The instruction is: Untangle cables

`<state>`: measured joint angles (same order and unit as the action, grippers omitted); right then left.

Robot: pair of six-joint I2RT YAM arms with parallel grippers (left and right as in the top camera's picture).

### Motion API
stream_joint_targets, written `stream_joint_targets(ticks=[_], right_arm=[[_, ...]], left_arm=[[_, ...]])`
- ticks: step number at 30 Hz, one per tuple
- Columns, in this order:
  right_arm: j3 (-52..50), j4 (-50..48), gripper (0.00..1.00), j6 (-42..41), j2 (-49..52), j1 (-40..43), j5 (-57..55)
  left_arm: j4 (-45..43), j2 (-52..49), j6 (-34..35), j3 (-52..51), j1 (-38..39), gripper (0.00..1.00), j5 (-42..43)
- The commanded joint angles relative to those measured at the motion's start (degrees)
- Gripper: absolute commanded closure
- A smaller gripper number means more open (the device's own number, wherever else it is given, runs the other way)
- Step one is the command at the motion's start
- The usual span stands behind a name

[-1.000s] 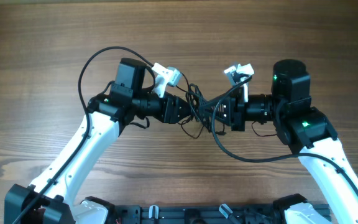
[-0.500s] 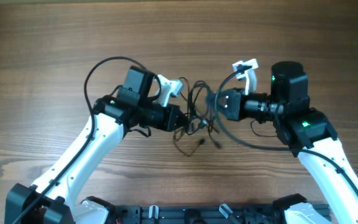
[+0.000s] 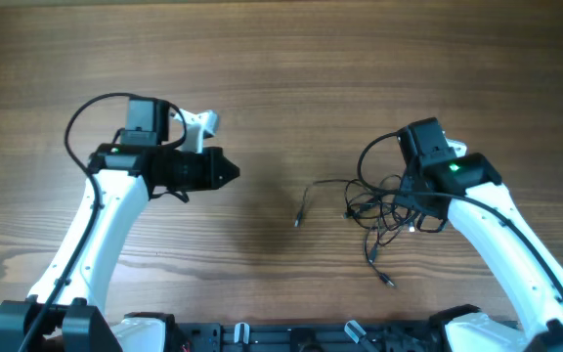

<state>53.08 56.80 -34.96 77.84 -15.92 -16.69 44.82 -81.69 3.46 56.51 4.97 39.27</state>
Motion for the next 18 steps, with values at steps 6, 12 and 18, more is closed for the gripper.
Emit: stream_joint_targets(ticks=[6,12,18], right_arm=[[0.1,-26.8,0.96,18.5,2.2,0.0,58.4],[0.1,-39.0,0.96,18.5,2.2,0.0,85.4],[0.1,-42.2,0.96,18.1,2.2,0.0,92.8]], left_arm=[[-0.6,1.3,-1.6,0.0,-0.4,0.32,9.2],[-4.3,-0.4,-1.5,0.0,9.8,0.30,7.0],[-9.5,-1.6,0.4,0.0,10.7,0.39,4.4]])
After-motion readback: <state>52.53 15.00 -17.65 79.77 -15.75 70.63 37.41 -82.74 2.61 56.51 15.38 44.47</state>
